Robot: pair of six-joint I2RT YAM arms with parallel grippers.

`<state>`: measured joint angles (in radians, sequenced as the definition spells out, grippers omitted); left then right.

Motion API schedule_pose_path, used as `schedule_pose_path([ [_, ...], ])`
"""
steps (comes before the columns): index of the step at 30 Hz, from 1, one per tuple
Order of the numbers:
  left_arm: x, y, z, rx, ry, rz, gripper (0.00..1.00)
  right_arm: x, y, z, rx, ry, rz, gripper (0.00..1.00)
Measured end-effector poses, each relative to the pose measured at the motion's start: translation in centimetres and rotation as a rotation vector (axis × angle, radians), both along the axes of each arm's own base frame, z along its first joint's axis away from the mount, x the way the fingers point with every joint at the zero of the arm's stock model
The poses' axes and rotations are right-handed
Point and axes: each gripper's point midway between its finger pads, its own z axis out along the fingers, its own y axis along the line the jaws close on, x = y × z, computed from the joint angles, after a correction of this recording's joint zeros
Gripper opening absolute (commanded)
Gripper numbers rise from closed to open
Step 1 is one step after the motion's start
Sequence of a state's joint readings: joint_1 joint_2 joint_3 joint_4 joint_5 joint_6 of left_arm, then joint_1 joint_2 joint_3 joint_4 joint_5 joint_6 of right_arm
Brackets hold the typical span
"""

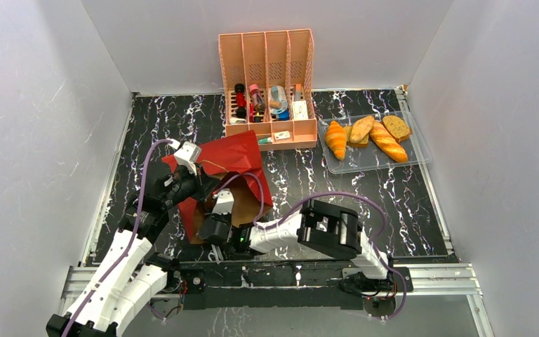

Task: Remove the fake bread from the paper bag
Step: Pick up the clamp from the paper bag, then take out the fake bread from the paper bag, then adjust the paper bag at the center of the board.

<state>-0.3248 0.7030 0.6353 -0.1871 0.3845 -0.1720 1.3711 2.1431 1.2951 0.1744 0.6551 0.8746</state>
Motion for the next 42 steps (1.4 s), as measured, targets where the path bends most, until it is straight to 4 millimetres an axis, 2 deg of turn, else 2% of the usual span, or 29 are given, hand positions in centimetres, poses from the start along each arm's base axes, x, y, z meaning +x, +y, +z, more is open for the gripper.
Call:
schedule_pose_path([
  [11,0.4,1.3,0.6,0.017,-0.025,0.091,0.00,-1.9,-5.1,0.5,0.006,0.097,0.035,0.00],
  [16,1.1,1.9,0.8,0.031,-0.023,0.143,0.00,-3.3,-6.5,1.1,0.006,0.137,0.063,0.00],
  [18,1.3,2.1,0.8,0.033,-0.018,0.155,0.00,-3.9,-6.5,1.4,0.009,0.147,0.082,0.00],
  [20,1.3,2.2,0.6,0.038,-0.011,0.163,0.00,-4.5,-6.3,1.6,0.013,0.155,0.105,0.05],
  [25,1.1,2.5,0.5,0.047,0.004,0.175,0.00,-5.8,-6.2,1.2,-0.016,0.171,0.159,0.10],
  [34,1.0,2.5,1.0,0.048,0.007,0.179,0.00,-8.0,-6.4,1.6,-0.049,0.170,0.213,0.30],
  [38,1.0,2.5,0.9,0.044,0.015,0.182,0.00,-8.2,-6.7,1.3,-0.089,0.165,0.224,0.32],
  [42,1.0,2.5,0.9,0.042,0.017,0.184,0.00,-8.0,-5.9,1.3,-0.104,0.156,0.225,0.33],
])
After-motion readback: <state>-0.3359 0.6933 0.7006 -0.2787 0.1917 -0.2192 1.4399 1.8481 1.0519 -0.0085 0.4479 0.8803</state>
